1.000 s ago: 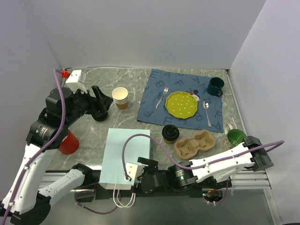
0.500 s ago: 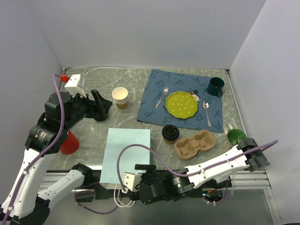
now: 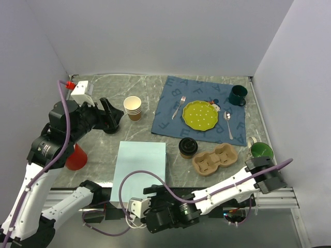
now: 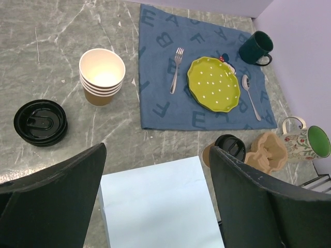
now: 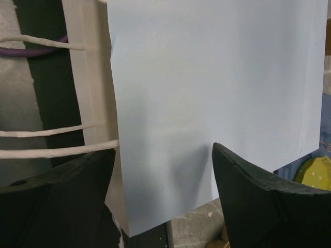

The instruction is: Pack the takeout coffee

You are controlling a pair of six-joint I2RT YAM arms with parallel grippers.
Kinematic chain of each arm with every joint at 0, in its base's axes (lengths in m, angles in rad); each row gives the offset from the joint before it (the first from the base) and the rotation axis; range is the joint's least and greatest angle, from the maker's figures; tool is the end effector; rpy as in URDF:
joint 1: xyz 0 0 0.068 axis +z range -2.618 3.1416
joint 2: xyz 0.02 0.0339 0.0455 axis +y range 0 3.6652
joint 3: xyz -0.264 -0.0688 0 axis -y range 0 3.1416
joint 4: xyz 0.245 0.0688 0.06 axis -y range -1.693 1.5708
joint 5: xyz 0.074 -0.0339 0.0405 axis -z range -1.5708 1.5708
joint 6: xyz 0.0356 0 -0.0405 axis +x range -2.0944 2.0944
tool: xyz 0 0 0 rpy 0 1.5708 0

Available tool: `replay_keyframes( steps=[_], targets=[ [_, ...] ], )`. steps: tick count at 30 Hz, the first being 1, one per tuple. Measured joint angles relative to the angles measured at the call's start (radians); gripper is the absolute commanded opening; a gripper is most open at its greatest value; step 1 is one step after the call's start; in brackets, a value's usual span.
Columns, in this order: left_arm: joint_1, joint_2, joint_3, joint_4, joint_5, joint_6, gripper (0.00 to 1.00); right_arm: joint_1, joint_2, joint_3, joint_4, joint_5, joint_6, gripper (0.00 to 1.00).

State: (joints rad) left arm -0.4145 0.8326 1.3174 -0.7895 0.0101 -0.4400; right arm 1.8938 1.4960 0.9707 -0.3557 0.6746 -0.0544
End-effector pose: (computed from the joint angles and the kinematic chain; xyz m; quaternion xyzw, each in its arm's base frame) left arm 0.1241 -0.0550 0.4432 -0.0073 0.8062 -0.2488 0.5367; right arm -0.0764 0.2983 0.2273 -0.6717 0.5916 0.0650 0.4411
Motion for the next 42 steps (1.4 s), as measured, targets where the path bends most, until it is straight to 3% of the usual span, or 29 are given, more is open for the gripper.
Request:
replay_keyframes(
  steps=[3, 6, 7, 10, 22, 33, 42],
  targets=[
    [0.0, 0.0, 0.007, -0.001, 0.0, -0.003, 0.87, 0.002, 0.029, 0.001, 0.0, 0.041, 0.0, 0.63],
    [0.0, -0.01, 0.008, -0.003, 0.0, -0.004, 0.87, 0.005, 0.042, 0.009, -0.004, 0.073, 0.003, 0.33],
    [0.0, -0.014, 0.008, -0.004, 0.0, -0.004, 0.87, 0.006, 0.042, 0.012, -0.005, 0.086, 0.0, 0.17],
    [0.0, -0.032, 0.008, -0.006, 0.0, -0.01, 0.87, 0.01, 0.042, 0.032, -0.013, 0.125, -0.008, 0.0],
    [0.0, 0.005, 0.136, -0.11, -0.093, -0.001, 0.86, -0.056, -0.044, 0.13, -0.087, 0.154, 0.008, 0.0],
    [0.0, 0.077, 0.187, -0.205, -0.19, -0.051, 0.86, -0.319, -0.292, 0.213, -0.16, -0.059, -0.023, 0.0],
    [0.0, 0.041, 0.277, -0.29, -0.187, -0.079, 0.84, -0.52, -0.247, 0.373, -0.325, -0.262, 0.023, 0.0]
  ],
)
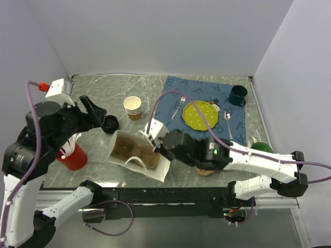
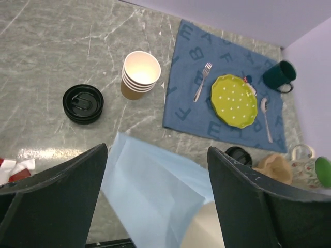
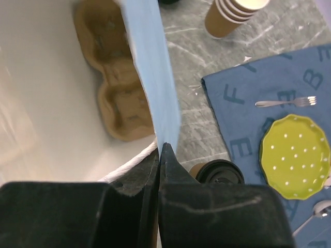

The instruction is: Pack the takeout coffee

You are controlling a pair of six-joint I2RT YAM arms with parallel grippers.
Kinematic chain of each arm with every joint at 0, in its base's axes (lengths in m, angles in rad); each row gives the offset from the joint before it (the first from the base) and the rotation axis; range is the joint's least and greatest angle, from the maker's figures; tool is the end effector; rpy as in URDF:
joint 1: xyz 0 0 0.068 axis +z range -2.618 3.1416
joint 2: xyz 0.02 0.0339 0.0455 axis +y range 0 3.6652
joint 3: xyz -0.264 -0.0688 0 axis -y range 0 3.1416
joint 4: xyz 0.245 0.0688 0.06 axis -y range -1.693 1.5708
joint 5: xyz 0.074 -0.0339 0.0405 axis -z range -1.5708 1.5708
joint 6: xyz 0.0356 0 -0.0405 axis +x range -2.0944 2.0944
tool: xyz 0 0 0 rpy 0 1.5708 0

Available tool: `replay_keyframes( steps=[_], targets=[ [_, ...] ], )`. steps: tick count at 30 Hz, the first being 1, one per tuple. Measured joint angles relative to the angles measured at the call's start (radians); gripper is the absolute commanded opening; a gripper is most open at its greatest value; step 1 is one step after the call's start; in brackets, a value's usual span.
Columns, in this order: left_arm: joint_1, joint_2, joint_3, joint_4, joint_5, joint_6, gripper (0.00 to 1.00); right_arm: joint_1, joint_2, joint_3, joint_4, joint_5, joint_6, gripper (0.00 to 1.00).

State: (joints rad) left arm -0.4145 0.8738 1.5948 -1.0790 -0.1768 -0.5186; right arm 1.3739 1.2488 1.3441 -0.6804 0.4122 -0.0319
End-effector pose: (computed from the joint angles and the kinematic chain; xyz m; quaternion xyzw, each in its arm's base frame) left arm 0.0914 -0.0334 0.4845 -0.0928 0.8148 -0.1906 0.5396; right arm 0.0655 0.2556 0.3881 -0.4836 0.7205 0.1468 0.4748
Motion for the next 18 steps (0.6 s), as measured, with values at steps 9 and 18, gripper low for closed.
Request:
replay_keyframes(
  steps=[9, 18],
  targets=[
    [0.0, 0.001, 0.123, -0.173, -0.064, -0.247, 0.83, -0.151, 0.125, 0.274, -0.271, -0.204, 0.221, 0.0],
    [0.0, -0.021, 0.056, -0.191, -0.026, -0.474, 0.81, -0.23, 0.349, 0.654, -0.556, -0.305, 0.403, 0.01]
  ],
)
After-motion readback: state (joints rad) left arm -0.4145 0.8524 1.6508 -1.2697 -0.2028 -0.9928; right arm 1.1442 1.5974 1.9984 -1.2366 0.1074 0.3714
